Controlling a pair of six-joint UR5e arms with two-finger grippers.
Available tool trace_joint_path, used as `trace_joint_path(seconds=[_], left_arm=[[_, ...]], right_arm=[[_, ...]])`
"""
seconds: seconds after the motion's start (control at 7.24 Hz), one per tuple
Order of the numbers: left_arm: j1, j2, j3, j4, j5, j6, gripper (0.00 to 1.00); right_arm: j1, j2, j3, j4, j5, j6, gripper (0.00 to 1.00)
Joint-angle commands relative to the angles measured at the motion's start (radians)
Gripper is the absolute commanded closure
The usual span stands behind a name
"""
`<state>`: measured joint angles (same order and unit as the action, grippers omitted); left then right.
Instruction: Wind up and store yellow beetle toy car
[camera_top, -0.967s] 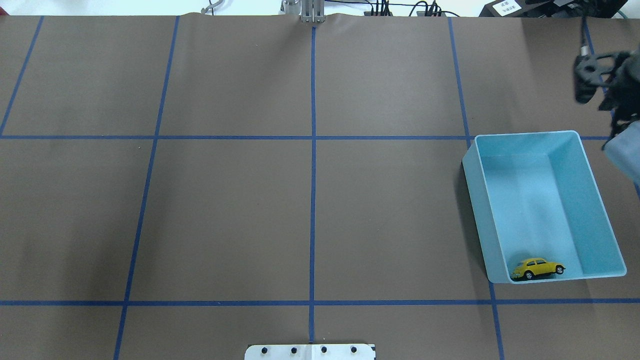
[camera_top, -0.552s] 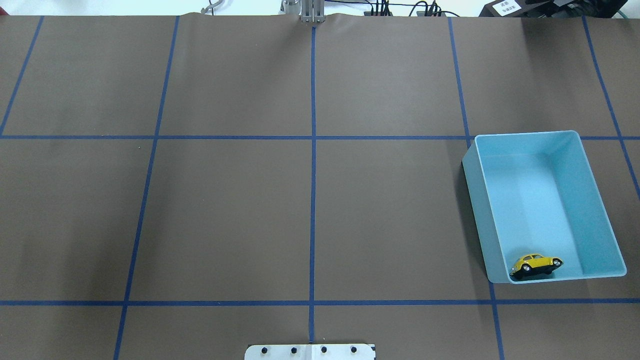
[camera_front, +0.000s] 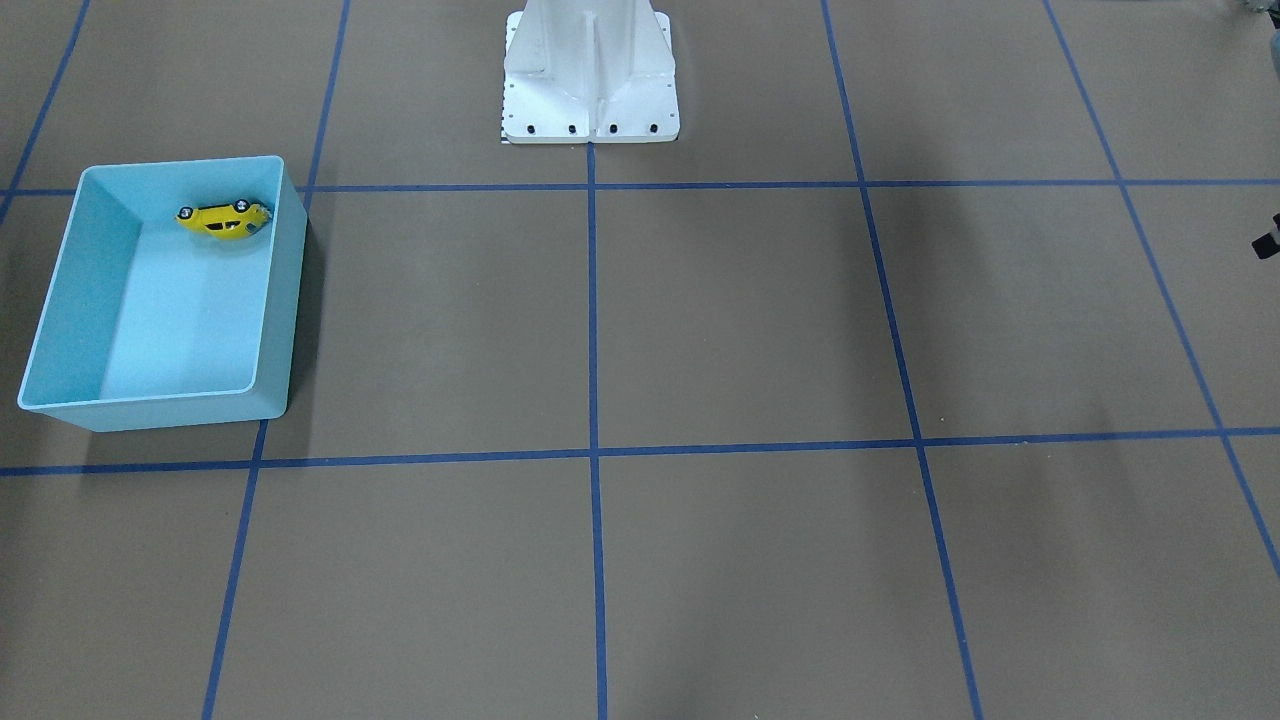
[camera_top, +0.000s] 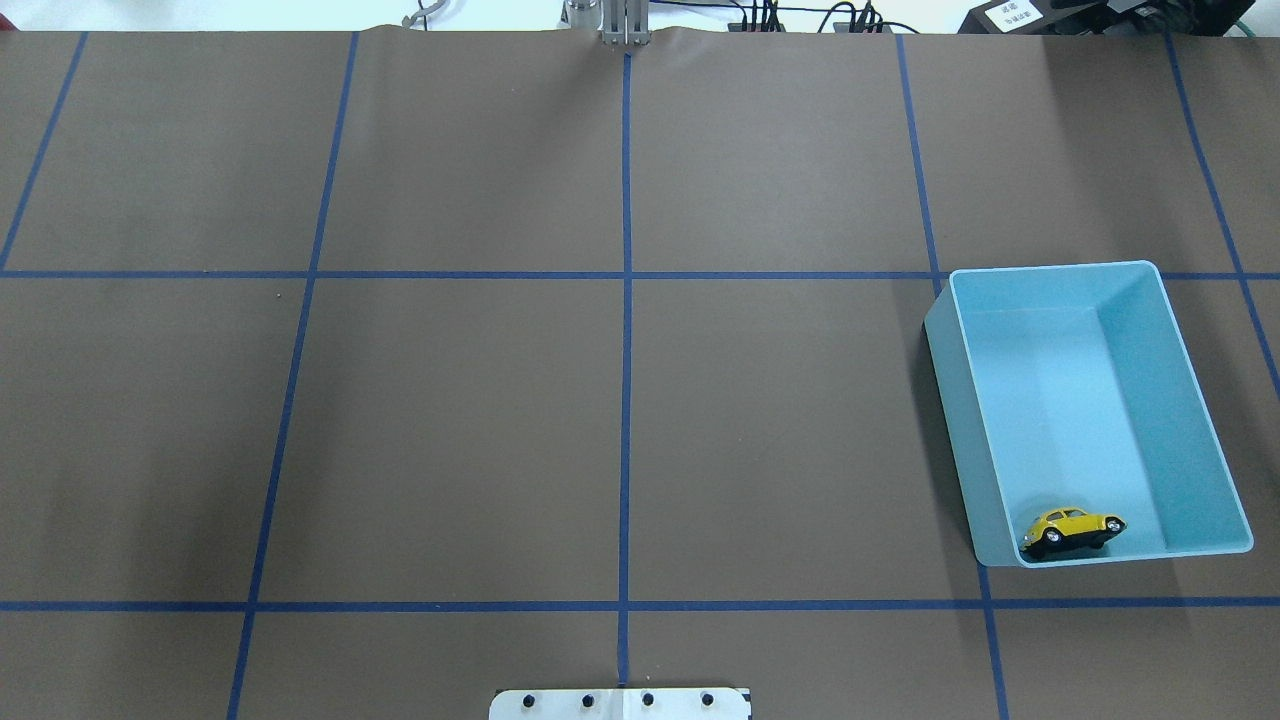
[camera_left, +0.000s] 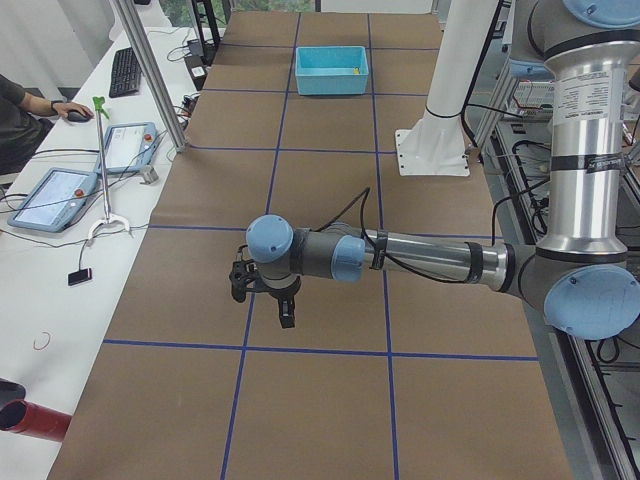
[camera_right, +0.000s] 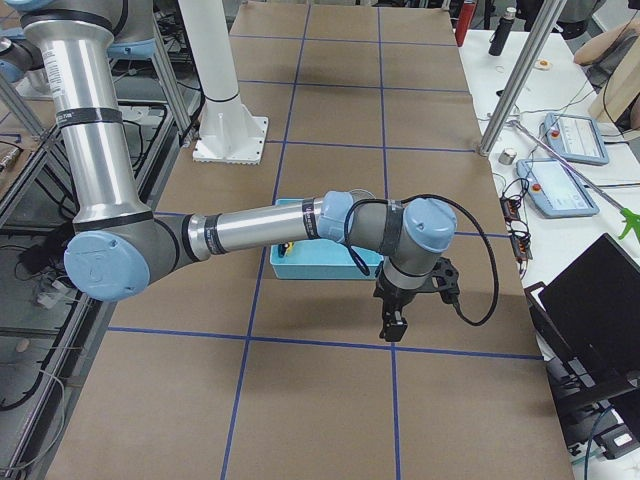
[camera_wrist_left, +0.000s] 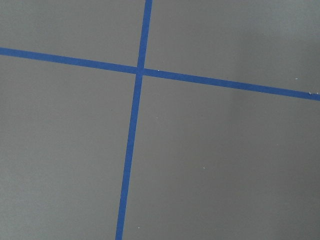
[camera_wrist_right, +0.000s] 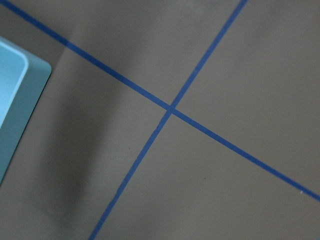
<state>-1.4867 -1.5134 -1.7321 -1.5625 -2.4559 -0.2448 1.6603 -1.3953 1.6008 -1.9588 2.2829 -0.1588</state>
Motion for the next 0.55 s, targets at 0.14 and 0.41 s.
trace_joint_path(seconds=[0.14, 0.41], left_arm=[[0.003, -0.007, -0.004, -0.022, 0.094, 0.005, 0.0], [0.003, -0.004, -0.001, -0.045, 0.114, 0.005, 0.0]], right_arm=[[0.006, -0.158, -0.007, 0.363, 0.012, 0.248, 0.0], [0.006, -0.168, -0.009, 0.38, 0.029, 0.255, 0.0]])
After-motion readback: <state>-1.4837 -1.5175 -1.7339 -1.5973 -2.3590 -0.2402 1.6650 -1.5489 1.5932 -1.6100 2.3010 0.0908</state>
